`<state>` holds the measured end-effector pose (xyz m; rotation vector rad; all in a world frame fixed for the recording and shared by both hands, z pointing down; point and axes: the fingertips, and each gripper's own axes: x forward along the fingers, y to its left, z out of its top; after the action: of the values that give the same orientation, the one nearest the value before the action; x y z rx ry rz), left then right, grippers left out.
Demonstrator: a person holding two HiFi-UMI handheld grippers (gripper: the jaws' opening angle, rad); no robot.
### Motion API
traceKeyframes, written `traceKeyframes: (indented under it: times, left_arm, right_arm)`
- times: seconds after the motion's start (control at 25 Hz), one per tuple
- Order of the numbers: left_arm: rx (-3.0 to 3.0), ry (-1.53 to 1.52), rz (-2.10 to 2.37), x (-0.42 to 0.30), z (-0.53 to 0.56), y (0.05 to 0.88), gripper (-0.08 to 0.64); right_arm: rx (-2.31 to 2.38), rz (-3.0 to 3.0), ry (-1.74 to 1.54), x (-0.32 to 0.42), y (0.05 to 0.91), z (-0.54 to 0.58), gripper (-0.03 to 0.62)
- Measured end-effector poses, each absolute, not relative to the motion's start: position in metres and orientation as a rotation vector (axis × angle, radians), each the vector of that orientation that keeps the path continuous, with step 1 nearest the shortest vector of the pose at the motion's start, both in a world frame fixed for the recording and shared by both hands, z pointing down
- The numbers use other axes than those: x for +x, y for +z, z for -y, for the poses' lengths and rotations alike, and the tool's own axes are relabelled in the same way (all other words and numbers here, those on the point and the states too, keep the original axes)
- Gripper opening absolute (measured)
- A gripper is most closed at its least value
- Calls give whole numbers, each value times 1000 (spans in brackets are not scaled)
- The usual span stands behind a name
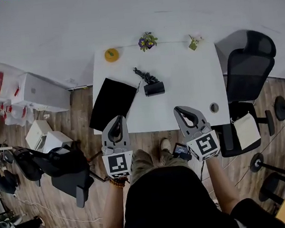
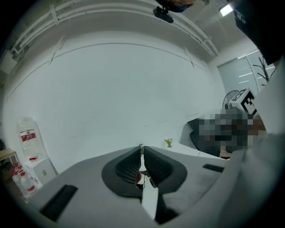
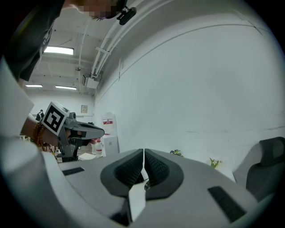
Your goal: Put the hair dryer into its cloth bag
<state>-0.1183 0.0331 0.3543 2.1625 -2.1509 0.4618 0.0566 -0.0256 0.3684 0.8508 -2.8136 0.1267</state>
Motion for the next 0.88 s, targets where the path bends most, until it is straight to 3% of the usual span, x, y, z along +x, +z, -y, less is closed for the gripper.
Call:
traceKeyframes:
  times: [0.48,0.64,0.88]
  left_arm:
    - [2066,698,1970,-184,22,471,29]
    - [2079,742,1810,-188,50,522,136]
    - [2105,819,1619,-185,84,588,156]
  right_arm:
    - [884,2754,105,27,366,63,31]
    - [934,2698,88,25,362,71,31]
    - [1069,2604,105,25,368,86,31]
